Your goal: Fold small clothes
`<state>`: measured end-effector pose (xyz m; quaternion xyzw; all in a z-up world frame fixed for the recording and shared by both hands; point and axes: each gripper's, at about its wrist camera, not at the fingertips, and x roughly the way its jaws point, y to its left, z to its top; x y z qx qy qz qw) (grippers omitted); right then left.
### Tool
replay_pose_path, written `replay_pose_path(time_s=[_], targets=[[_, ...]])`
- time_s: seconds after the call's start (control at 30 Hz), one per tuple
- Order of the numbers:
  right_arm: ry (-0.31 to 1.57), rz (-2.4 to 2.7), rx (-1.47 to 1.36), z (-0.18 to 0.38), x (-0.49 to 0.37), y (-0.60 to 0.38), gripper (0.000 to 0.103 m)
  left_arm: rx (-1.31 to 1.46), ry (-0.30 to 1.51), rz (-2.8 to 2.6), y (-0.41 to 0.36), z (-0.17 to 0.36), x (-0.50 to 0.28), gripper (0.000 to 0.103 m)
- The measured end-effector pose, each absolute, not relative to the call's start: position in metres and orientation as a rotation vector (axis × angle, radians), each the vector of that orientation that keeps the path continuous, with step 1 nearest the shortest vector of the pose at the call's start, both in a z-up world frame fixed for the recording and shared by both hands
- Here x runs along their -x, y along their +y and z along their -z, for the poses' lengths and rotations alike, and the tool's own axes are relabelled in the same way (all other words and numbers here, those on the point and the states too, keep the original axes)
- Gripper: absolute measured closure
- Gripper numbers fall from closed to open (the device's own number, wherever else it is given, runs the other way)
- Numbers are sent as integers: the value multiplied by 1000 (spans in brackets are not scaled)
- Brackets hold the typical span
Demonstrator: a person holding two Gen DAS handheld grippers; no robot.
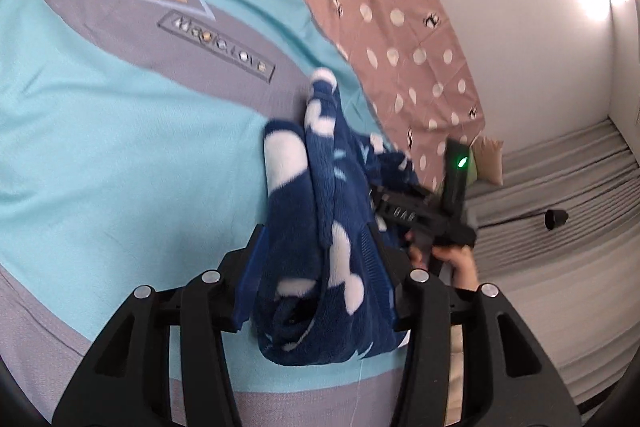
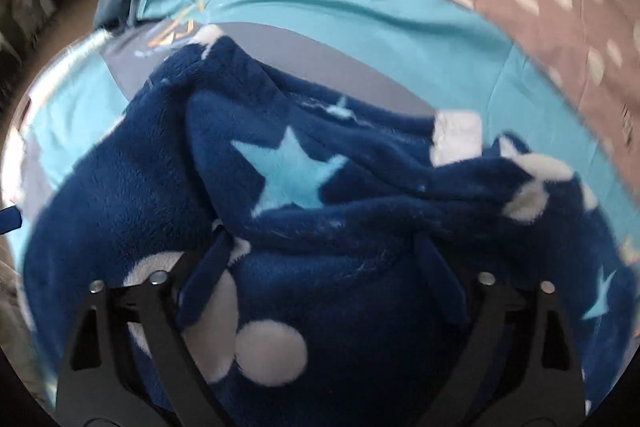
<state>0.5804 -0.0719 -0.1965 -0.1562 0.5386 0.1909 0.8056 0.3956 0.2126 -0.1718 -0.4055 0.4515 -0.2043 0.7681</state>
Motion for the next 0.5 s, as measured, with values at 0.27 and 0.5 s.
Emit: replay_pose_path(time_s=[0.27, 0.5], targets=[[1026, -572, 224, 121, -505, -90, 11, 818, 1109, 545, 194, 191, -401, 31], [1134, -558, 265, 181, -479, -113, 11, 871, 1148, 597, 186, 212, -412, 26]])
